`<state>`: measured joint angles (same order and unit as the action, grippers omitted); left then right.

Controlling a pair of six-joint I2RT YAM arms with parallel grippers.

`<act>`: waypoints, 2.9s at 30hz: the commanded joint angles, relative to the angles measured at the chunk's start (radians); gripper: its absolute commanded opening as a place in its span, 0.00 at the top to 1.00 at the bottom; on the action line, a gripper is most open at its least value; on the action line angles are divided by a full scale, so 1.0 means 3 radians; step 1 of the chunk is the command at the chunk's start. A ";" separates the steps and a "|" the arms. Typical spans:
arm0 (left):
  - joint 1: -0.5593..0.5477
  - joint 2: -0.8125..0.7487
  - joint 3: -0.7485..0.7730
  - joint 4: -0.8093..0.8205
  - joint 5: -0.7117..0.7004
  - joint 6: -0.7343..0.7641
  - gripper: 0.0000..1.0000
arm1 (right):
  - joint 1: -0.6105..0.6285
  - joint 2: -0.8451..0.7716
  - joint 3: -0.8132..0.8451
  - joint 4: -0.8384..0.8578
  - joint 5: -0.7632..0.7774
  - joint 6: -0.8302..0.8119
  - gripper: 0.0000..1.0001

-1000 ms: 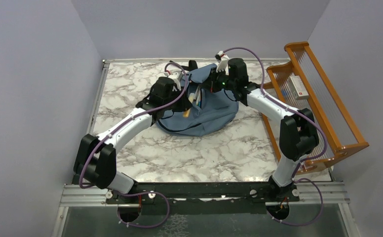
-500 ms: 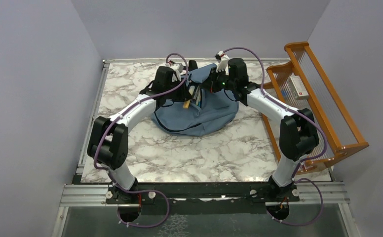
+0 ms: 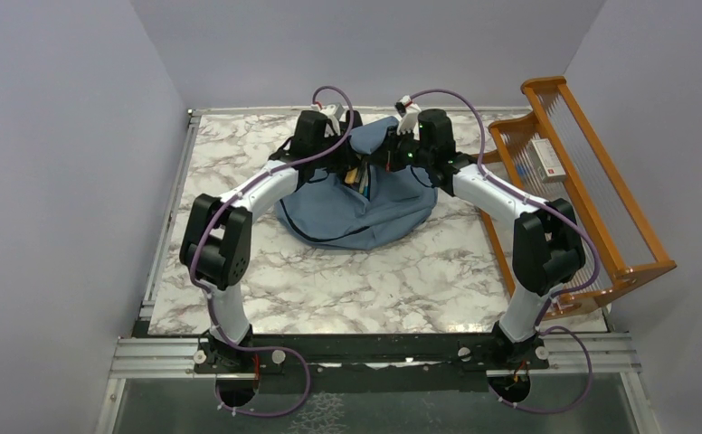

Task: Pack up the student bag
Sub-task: Place the stationery in the student bag, then zip the student bag at the center of the board.

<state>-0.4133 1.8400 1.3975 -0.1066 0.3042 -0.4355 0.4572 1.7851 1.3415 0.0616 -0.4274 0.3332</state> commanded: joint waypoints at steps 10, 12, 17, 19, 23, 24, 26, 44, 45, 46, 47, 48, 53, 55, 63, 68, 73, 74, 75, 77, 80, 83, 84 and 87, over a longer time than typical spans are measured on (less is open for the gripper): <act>-0.0074 0.0237 0.0182 0.0494 0.0085 -0.0268 0.65 | 0.0036 -0.0179 -0.0027 0.0198 -0.0078 0.0091 0.99; -0.0071 0.0186 0.0174 0.0441 0.0074 -0.0228 0.60 | 0.0036 -0.0170 -0.0028 0.0207 -0.0082 0.0093 0.99; -0.0069 0.0015 0.0111 0.0295 0.0098 -0.0107 0.56 | 0.0036 -0.0142 -0.0011 0.0209 -0.0085 0.0077 0.99; -0.0064 -0.0082 0.0051 0.0249 0.0100 -0.0072 0.55 | 0.0036 -0.0137 0.0006 0.0199 -0.0076 0.0059 1.00; -0.0054 -0.0329 -0.0136 0.0129 0.0101 -0.0011 0.58 | 0.0036 -0.0116 0.0039 0.0175 -0.0067 0.0039 1.00; -0.0054 -0.0414 -0.0208 0.0109 0.0085 0.0024 0.60 | 0.0036 -0.0116 0.0047 0.0167 -0.0068 0.0038 0.99; -0.0049 -0.0599 -0.0344 0.0041 0.0012 0.0120 0.64 | 0.0036 -0.0109 0.0053 0.0165 -0.0057 0.0030 1.00; 0.0615 -0.1100 -0.0723 0.0133 -0.0144 0.0039 0.62 | 0.0260 0.0428 0.0474 -0.0381 -0.0145 -0.0217 0.91; 0.0639 -0.1047 -0.0663 0.0143 -0.0120 0.0040 0.62 | 0.0277 0.0453 0.0484 -0.0436 -0.0094 -0.0251 0.87; 0.0657 -0.0984 -0.0610 0.0161 -0.0089 0.0040 0.61 | 0.0281 0.0476 0.0488 -0.0491 -0.0041 -0.0278 0.83; 0.0671 -0.0925 -0.0555 0.0168 -0.0058 0.0036 0.61 | 0.0282 0.0497 0.0488 -0.0545 0.0018 -0.0302 0.80; 0.0685 -0.0870 -0.0502 0.0173 -0.0030 0.0027 0.61 | 0.0281 0.0523 0.0506 -0.0604 0.0072 -0.0329 0.76; 0.0700 -0.0710 -0.0420 0.0303 0.0055 0.0028 0.61 | 0.0281 0.0523 0.0616 -0.0862 0.0224 -0.0504 0.64; 0.0707 -0.0668 -0.0431 0.0336 0.0081 0.0049 0.61 | 0.0281 0.0440 0.0653 -0.0850 0.0303 -0.0515 0.59; 0.0708 -0.0632 -0.0634 0.0614 0.0243 0.0099 0.60 | 0.0281 0.0399 0.1080 -0.0754 0.0525 -0.0420 0.50; 0.0722 -0.0591 -0.0690 0.0690 0.0261 0.0097 0.60 | 0.0281 0.0817 0.1592 -0.0809 0.0632 -0.0392 0.50; 0.0800 -0.0606 -0.0750 0.0731 0.0261 -0.0003 0.60 | 0.0281 0.1305 0.2218 -0.0949 0.0592 -0.0462 0.49; 0.0820 -0.0609 -0.0748 0.0736 0.0272 -0.0017 0.60 | 0.0281 0.1389 0.2313 -0.0962 0.0585 -0.0477 0.49; 0.0844 -0.0608 -0.0750 0.0742 0.0291 -0.0033 0.60 | 0.0281 0.1476 0.2426 -0.0990 0.0579 -0.0497 0.49; 0.0886 -0.0618 -0.0760 0.0753 0.0304 -0.0062 0.60 | 0.0281 0.1639 0.2663 -0.1076 0.0572 -0.0550 0.49; 0.0928 -0.0630 -0.0775 0.0768 0.0321 -0.0094 0.60 | 0.0281 0.1836 0.2926 -0.1178 0.0578 -0.0609 0.49; 0.0943 -0.0627 -0.0778 0.0778 0.0354 -0.0112 0.60 | 0.0281 0.1972 0.3092 -0.1248 0.0591 -0.0646 0.49; 0.0943 -0.0627 -0.0779 0.0782 0.0364 -0.0117 0.60 | 0.0281 0.2004 0.3130 -0.1272 0.0594 -0.0661 0.49; 0.0943 -0.0618 -0.0785 0.0794 0.0393 -0.0128 0.60 | 0.0281 0.2088 0.3200 -0.1322 0.0601 -0.0694 0.50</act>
<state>-0.1326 1.6550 1.1736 0.0891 0.3790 -0.4603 0.5369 2.3829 2.2395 -0.2955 -0.2657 0.1566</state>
